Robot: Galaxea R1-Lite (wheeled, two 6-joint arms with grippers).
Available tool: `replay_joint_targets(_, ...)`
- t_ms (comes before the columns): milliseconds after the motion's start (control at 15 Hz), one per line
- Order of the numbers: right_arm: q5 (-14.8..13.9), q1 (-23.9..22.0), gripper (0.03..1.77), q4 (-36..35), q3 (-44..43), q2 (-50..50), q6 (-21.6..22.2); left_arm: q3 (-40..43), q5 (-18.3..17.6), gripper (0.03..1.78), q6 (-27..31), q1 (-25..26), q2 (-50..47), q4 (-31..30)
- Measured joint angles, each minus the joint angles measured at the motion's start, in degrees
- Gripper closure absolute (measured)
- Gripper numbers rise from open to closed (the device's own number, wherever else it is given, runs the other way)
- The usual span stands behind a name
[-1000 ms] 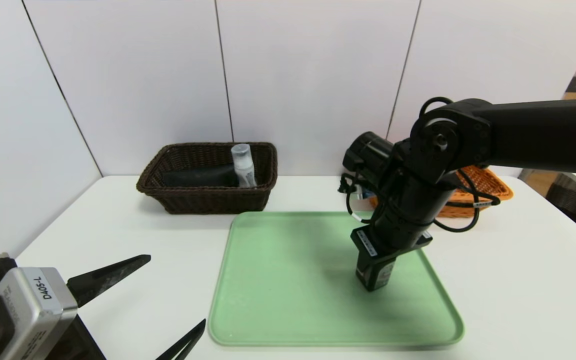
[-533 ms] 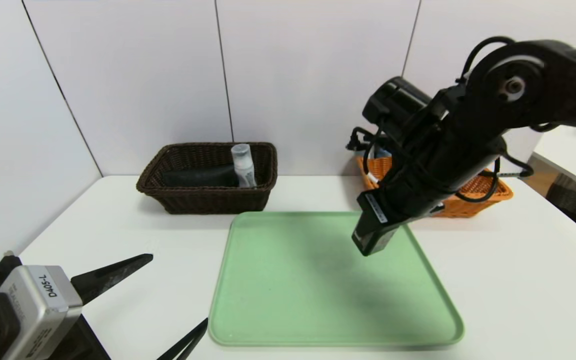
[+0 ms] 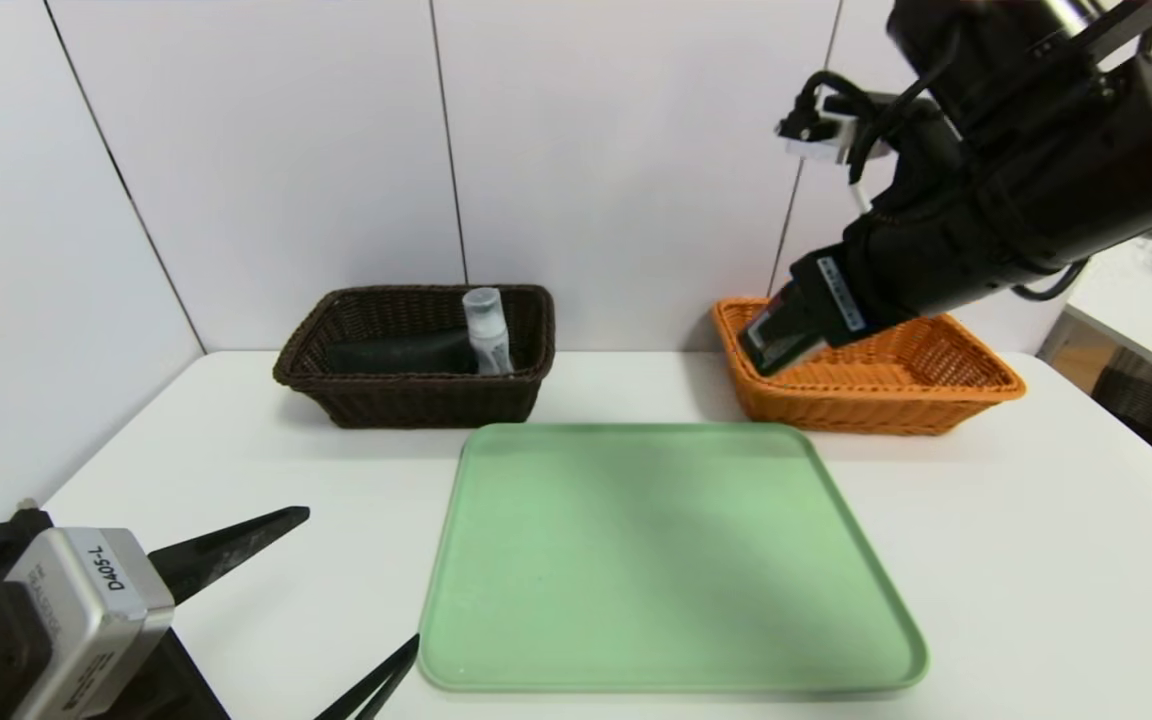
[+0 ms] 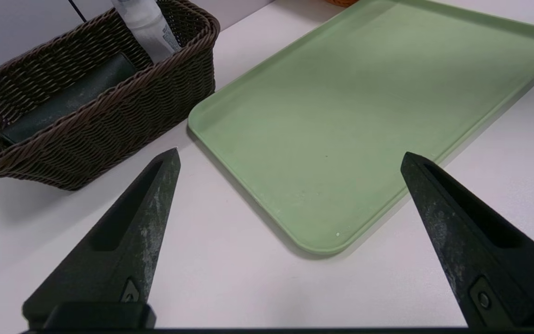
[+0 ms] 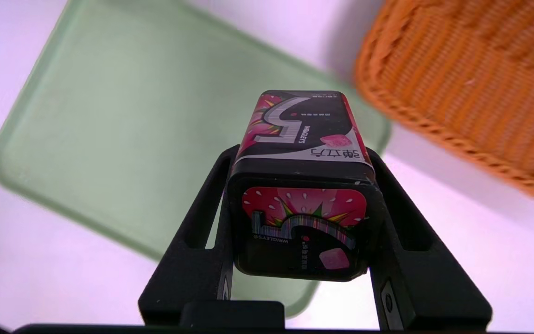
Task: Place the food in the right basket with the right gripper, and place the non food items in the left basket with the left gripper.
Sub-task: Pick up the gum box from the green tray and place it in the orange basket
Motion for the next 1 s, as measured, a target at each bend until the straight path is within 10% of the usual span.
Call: replay_joint_targets(1000,-0.1,-20.5,1.01,-12.9,-0.4,12.7,-6.5,0.8,0.0,0.12,-0.1,0.0,-0.3,0.0)
